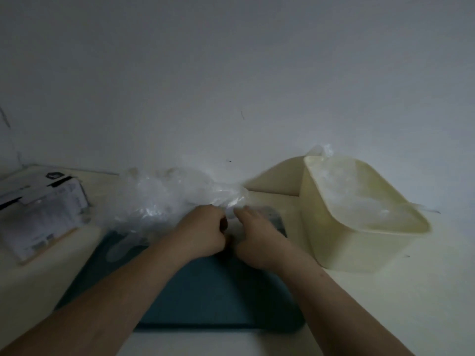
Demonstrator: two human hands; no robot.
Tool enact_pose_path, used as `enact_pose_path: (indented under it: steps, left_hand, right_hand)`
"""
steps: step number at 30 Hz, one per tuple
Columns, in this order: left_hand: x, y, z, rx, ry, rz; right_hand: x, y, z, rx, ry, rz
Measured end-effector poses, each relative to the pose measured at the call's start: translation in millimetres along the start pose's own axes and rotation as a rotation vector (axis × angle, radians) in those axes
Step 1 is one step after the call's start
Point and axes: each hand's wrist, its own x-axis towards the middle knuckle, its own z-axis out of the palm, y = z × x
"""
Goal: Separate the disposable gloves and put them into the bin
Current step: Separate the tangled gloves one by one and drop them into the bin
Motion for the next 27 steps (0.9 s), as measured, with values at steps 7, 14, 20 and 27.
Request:
enact_pose_path:
  steps: [7,14,20,27]
  left_hand:
    - [4.0,-14.9,1.1,-0.238,0.021,-0.043]
    - [0.1,-14.0,-22.6,-0.579,0.242,0.012]
    - [-6.5,-15.1,-46.2,-0.641,0.221,0.000]
    - [-7.4,-11.9,-48.9,-0.991,0.256,-0.087]
  right_hand:
    - [27.6,18.1,-18.3,-0.155,0.072,0.122]
    - [34.0,18.4,-24.5,0.087,0.424,0.034]
    - [30.3,-5.5,-45.3,0.633,0.597,0.004]
    - [36.4,-5.3,-48.5,1.387,0.440,0.257]
